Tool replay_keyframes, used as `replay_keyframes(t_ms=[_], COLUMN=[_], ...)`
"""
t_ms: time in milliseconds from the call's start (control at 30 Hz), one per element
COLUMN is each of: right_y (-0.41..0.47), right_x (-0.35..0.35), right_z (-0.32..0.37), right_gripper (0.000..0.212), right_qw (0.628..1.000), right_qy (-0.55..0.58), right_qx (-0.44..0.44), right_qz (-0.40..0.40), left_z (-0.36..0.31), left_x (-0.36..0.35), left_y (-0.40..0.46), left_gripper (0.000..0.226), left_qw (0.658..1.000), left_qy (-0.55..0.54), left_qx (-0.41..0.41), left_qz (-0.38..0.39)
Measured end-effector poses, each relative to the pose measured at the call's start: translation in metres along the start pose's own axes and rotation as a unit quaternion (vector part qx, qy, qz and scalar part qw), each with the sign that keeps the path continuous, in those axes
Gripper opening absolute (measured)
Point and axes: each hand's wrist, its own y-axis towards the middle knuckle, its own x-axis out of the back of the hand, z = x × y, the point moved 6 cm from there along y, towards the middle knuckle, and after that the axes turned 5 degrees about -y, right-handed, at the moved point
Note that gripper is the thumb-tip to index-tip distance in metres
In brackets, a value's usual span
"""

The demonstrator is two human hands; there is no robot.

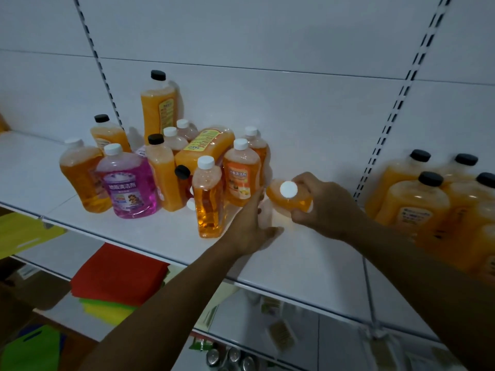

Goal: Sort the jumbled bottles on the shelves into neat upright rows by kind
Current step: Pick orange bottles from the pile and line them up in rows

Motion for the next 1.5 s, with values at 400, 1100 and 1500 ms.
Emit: replay_keyframes(t_ms=[400,1100,1500], right_y=[-0.009,0.072,0.188], right_x=[0.0,-0.084,-0.172], right_z=[-0.002,0.292,0.494], right_gripper=[0.023,0.056,0.039], right_qw=[0.928,0.9,0.91], right_qy=[0.359,0.396,0.379], right_qx=[-0.082,0.15,0.132], right_qz=[0.056,0.105,0.101], left_z=[0.008,0.043,0.131], left_x=[-0.01,0.225,0.445], left_y=[-0.021,-0.222,-0.272], left_gripper=[0.062,0.057,0.057], left_qw=[0.995,0.957,0.939], left_qy=[-0.09,-0.08,-0.105], left_qx=[0.04,0.082,0.077], left_qz=[0.018,-0.267,-0.317])
